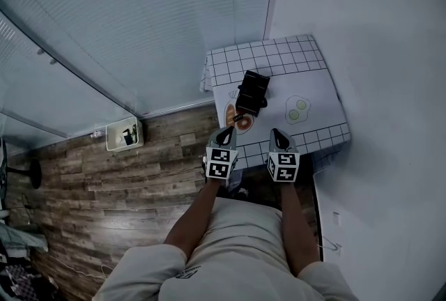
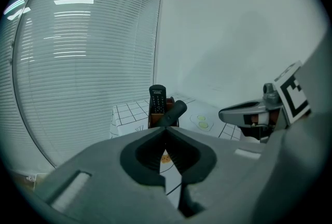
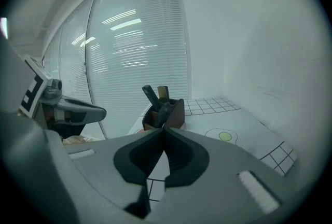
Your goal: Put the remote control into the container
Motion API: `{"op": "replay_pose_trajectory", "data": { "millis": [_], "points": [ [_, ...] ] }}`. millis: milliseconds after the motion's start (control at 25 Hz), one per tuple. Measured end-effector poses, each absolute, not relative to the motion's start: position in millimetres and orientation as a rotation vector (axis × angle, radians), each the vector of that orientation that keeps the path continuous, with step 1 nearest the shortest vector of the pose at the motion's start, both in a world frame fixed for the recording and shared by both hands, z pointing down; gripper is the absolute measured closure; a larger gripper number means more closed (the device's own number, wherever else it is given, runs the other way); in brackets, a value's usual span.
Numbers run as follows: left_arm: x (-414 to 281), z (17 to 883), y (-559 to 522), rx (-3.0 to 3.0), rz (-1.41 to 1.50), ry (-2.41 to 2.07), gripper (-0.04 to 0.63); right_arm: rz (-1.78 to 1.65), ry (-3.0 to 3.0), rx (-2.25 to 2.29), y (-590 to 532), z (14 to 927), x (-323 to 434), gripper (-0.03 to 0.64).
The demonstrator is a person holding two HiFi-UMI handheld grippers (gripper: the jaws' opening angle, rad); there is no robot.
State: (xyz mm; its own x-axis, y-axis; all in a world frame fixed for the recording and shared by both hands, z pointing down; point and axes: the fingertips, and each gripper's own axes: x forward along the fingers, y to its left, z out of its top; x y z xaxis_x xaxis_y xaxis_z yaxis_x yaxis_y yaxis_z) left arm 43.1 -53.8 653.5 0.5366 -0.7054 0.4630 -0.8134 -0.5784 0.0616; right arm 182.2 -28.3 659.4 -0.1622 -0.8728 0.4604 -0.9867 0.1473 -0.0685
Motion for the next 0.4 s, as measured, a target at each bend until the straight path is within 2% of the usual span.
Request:
{"op": "replay_pose_trajectory", "data": {
  "millis": [400],
  "points": [
    [40.9,661.2,-51.4,2.497,0.586,-1.270,0.594,0.521,-2.093,1.814,-26.9,662.4,188.0,0.617]
  ]
}}
